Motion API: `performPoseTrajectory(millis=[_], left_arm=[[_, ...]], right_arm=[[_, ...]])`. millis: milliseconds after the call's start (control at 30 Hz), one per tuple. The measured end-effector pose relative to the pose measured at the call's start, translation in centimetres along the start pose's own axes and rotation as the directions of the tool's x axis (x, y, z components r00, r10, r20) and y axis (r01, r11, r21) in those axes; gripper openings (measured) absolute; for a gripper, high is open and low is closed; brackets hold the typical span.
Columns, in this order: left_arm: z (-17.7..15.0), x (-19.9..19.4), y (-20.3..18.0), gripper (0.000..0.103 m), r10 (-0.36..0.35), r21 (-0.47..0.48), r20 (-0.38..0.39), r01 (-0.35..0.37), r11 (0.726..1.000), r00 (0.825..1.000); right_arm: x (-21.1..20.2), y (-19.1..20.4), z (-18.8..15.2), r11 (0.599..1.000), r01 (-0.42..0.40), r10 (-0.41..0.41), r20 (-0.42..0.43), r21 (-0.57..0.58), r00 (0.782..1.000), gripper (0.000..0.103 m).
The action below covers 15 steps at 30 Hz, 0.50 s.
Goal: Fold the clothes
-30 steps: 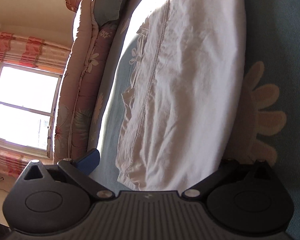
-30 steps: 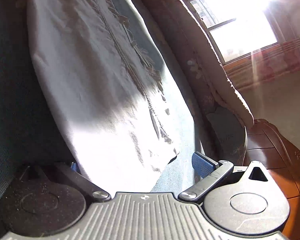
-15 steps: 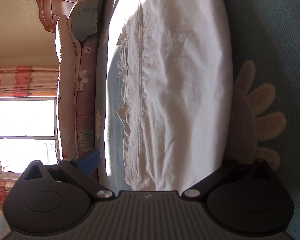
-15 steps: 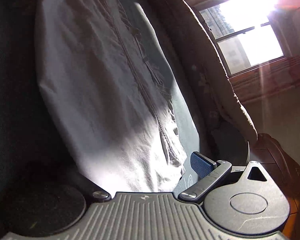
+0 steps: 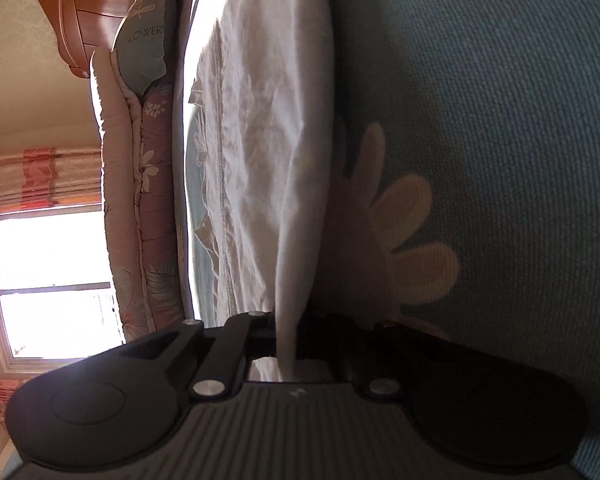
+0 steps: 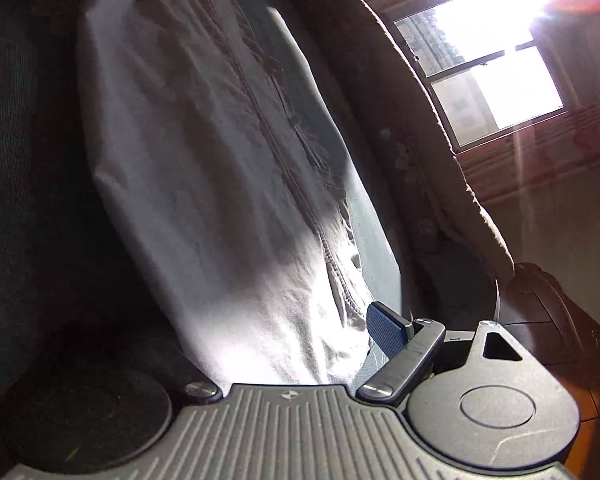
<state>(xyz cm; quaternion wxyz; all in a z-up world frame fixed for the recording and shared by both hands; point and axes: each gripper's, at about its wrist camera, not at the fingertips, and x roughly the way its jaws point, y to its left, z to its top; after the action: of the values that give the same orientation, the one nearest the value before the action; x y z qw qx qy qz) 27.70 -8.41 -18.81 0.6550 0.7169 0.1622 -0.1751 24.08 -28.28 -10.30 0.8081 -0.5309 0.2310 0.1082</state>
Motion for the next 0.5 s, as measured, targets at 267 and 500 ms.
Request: performPoseTrajectory(millis=[267, 500], left_arm=[[-0.2, 0.2, 0.4, 0.0, -0.014, -0.018, 0.01, 0.014, 1.0, 1.0], [-0.3, 0.4, 0.6, 0.0, -0.017, -0.033, 0.016, 0.018, 0.999, 1.0]], right_arm=[[-0.6, 1.4, -0.3, 0.998, -0.053, 0.053, 0.014, -0.045, 0.998, 0.048], [-0.7, 4.4, -0.1, 0.959, -0.049, 0.048, -0.009, -0.281, 0.999, 0.007]])
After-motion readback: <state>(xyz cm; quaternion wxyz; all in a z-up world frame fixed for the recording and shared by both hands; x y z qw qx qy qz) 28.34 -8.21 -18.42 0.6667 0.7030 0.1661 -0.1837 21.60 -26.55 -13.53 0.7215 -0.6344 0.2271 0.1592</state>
